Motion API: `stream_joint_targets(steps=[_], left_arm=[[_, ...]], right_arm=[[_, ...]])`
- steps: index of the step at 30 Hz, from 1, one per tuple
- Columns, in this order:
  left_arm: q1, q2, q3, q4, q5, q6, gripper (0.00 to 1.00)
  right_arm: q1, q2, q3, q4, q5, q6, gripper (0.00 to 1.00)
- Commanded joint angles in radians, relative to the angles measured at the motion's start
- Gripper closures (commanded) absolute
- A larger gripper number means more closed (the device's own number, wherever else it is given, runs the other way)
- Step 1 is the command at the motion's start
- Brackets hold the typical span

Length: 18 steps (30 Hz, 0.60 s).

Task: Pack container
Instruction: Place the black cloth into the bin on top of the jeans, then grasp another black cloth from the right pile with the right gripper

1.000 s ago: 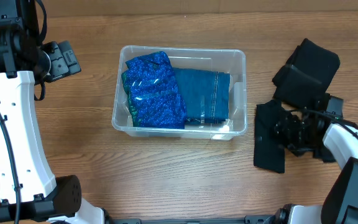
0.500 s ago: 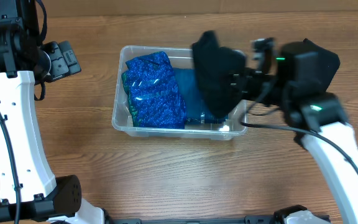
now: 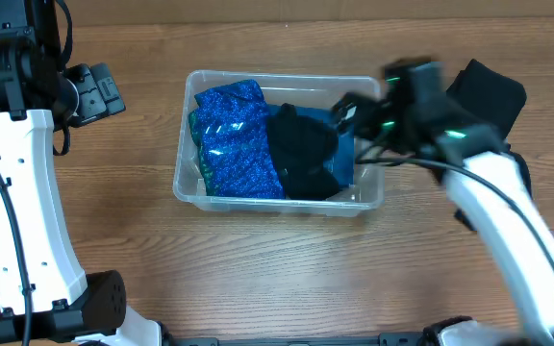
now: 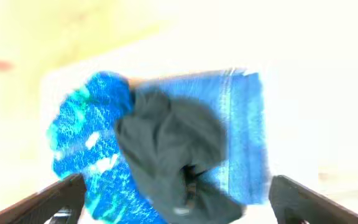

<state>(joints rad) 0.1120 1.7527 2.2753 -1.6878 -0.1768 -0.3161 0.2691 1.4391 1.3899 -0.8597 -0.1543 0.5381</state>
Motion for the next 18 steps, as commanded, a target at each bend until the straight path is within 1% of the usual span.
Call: stream_joint_targets(steps=[1, 3, 6, 7, 8, 10, 12, 14, 15, 18], left_arm=[[-0.001, 0.001, -0.003, -0.002, -0.010, -0.013, 0.00], [-0.001, 0.001, -0.003, -0.002, -0.010, -0.013, 0.00], [-0.001, 0.001, -0.003, -0.002, -0.010, -0.013, 0.00], [-0.001, 0.001, -0.003, -0.002, -0.010, -0.013, 0.00], [-0.001, 0.001, -0.003, -0.002, -0.010, -0.013, 0.00], [-0.001, 0.001, -0.003, -0.001, -0.010, -0.013, 0.00], [-0.001, 0.001, -0.003, -0.002, -0.010, -0.013, 0.00], [-0.001, 0.001, -0.003, -0.002, -0.010, -0.013, 0.00], [-0.001, 0.001, -0.003, -0.001, -0.010, -0.013, 0.00], [-0.001, 0.001, -0.003, -0.001, -0.010, -0.013, 0.00]], right_arm=[[-0.241, -0.125, 0.030, -0.103, 0.121, -0.016, 0.00], [-0.472, -0.104, 0.029, -0.185, 0.120, -0.030, 0.00], [-0.715, -0.029, 0.016, -0.213, 0.116, -0.052, 0.00], [-0.820, 0.034, 0.016, -0.225, 0.116, -0.076, 0.00], [-0.881, 0.087, 0.016, -0.234, 0.115, -0.076, 0.00], [-0.946, 0.200, 0.016, -0.225, 0.115, -0.105, 0.00], [-0.966, 0.313, 0.016, -0.174, 0.075, -0.186, 0.00], [-0.968, 0.418, 0.016, -0.138, -0.020, -0.310, 0.00], [-0.968, 0.486, 0.016, -0.136, -0.027, -0.335, 0.00], [-0.969, 0.587, 0.016, -0.138, -0.034, -0.357, 0.00]])
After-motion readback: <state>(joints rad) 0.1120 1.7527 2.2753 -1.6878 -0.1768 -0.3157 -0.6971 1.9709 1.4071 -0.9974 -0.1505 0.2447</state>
